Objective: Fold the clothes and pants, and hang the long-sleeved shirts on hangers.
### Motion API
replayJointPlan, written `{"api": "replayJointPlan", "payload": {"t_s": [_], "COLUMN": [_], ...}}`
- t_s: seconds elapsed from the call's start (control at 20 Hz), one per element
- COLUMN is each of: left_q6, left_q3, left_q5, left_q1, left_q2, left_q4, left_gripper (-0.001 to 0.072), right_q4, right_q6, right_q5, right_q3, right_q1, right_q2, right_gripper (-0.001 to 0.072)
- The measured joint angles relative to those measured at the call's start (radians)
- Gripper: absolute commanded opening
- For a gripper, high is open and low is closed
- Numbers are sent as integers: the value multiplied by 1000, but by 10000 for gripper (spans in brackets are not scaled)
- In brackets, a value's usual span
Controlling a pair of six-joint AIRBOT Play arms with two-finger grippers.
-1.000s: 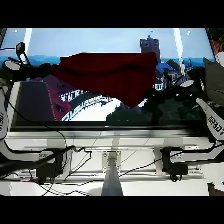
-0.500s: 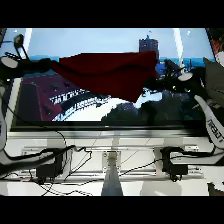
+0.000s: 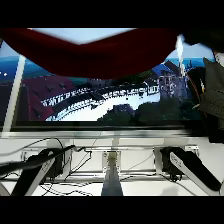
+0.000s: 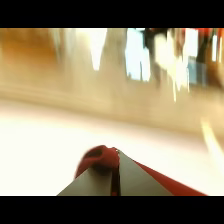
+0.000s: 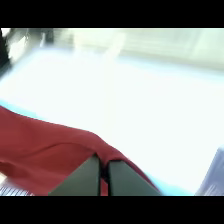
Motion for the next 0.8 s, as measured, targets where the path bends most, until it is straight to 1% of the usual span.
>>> {"api": "replayJointPlan", "payload": {"t_s": [0.15, 0.3, 0.45, 0.55, 0.65, 0.8], "left_q6": [0, 0, 0, 0, 0, 0], "left_q3": [1, 0, 0, -1, -2, -2], "left_q5": [127, 174, 183, 135, 40, -101], "left_q1": [1, 1, 1, 1, 1, 1], "left_q2": [184, 310, 357, 341, 281, 116], "left_q4": [32, 100, 143, 159, 169, 177], "left_gripper": [16, 14, 14, 15, 16, 16], "right_q4": [-32, -53, -84, -99, -114, -122], "right_q6": [-7, -10, -10, 2, 32, 67], "right_q5": [-60, -119, -159, -166, -140, -46], "right_q3": [55, 76, 83, 84, 84, 84], "right_q1": [0, 0, 0, 0, 0, 0], "right_q2": [164, 283, 317, 294, 233, 80], "right_gripper": [15, 14, 15, 15, 15, 15]}}
